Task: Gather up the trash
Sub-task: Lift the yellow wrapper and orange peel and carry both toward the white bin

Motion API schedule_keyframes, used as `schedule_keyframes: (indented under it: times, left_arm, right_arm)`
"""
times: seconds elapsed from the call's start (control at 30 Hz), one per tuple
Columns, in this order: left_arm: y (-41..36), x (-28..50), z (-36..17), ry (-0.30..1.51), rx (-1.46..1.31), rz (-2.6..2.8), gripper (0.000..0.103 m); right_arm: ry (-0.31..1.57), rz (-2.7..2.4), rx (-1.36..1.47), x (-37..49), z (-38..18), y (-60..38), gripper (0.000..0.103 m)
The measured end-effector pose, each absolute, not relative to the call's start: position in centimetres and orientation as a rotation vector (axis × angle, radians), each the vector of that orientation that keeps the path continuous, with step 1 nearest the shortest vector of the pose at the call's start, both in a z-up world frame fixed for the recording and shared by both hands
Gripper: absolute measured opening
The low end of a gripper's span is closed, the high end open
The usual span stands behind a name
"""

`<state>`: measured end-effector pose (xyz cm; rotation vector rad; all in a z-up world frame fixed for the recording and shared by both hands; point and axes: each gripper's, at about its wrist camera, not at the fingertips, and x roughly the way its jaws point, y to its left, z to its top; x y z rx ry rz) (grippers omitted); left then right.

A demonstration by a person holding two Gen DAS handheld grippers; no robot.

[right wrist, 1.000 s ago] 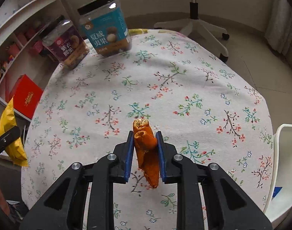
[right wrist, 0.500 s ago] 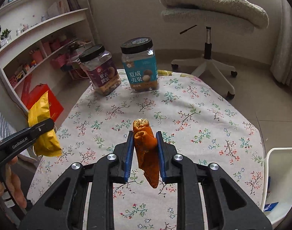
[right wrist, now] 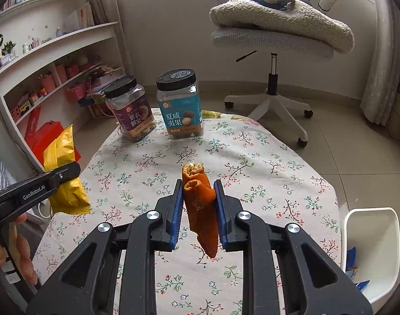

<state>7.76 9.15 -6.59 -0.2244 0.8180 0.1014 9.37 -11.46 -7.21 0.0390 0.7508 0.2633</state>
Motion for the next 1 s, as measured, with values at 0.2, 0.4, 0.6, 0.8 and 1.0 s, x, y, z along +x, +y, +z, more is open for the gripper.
schedule_keyframes:
  times: [0.2, 0.4, 0.6, 0.8, 1.0]
  left_arm:
    - [7.3, 7.8, -6.4, 0.816, -0.208, 0.07, 0.021]
    - [5.4, 7.6, -6.2, 0.815, -0.188, 0.036, 0.021]
    - [3.3, 7.5, -6.0, 0.811, -0.165, 0.0, 0.021]
    - [0.7, 7.3, -5.9, 0.809, -0.137, -0.043, 0.021]
    - [-1.8, 7.1, -6.0, 0.81, -0.107, -0.082, 0.021]
  right_arm:
    - [0.738, 0.228, 0.056, 8.8, -6.8, -13.3, 0.022]
    - [0.734, 0.19, 0.078, 8.4, -6.6, -15.6, 0.022]
    - [0.724, 0.145, 0.1, 7.8, -6.3, -17.9, 0.022]
    - [0.71, 0.096, 0.121, 7.0, -5.9, -20.6, 0.022]
    - [0.697, 0.035, 0.147, 6.1, -5.7, -24.1, 0.022]
